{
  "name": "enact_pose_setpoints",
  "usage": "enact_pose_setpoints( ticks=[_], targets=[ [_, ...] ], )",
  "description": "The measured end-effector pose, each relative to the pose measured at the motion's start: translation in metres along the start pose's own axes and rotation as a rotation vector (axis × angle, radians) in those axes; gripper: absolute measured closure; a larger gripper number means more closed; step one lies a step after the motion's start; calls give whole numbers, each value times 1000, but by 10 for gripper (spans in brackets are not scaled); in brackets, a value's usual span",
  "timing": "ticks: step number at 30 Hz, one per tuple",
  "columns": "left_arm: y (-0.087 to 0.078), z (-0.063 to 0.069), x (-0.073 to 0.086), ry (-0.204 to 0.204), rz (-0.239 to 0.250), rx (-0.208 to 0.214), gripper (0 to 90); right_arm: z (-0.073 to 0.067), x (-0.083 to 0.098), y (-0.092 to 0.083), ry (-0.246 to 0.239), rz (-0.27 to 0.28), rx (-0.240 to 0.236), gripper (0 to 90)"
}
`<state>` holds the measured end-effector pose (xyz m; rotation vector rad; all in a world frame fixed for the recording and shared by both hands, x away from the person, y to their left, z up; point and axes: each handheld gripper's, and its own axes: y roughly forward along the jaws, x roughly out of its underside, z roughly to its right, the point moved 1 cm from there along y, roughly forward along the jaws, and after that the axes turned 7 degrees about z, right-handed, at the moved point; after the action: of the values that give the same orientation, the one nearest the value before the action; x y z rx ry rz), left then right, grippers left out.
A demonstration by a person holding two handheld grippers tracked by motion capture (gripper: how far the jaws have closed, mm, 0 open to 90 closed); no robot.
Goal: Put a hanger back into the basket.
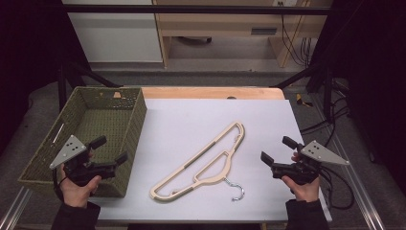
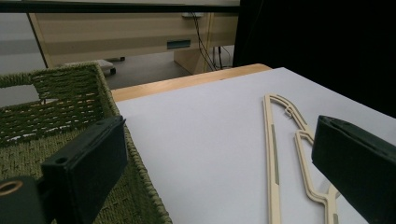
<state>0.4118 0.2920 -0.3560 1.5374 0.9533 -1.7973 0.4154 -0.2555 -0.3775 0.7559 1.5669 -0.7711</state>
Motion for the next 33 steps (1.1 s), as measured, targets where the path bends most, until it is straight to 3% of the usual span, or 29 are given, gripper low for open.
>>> enact_pose_setpoints(
  ticks=[7,20,33],
  targets=[
    [3,4,3,10,-18,10,39,-1,-2,-2,2,11,17,44],
    [18,17,12,33,-65,39,40,-18,2,11,-31,-55,1,92],
    [25,24,19,43,-92,57,40,-43,28,38,-31,-207,-77,178]
  ],
)
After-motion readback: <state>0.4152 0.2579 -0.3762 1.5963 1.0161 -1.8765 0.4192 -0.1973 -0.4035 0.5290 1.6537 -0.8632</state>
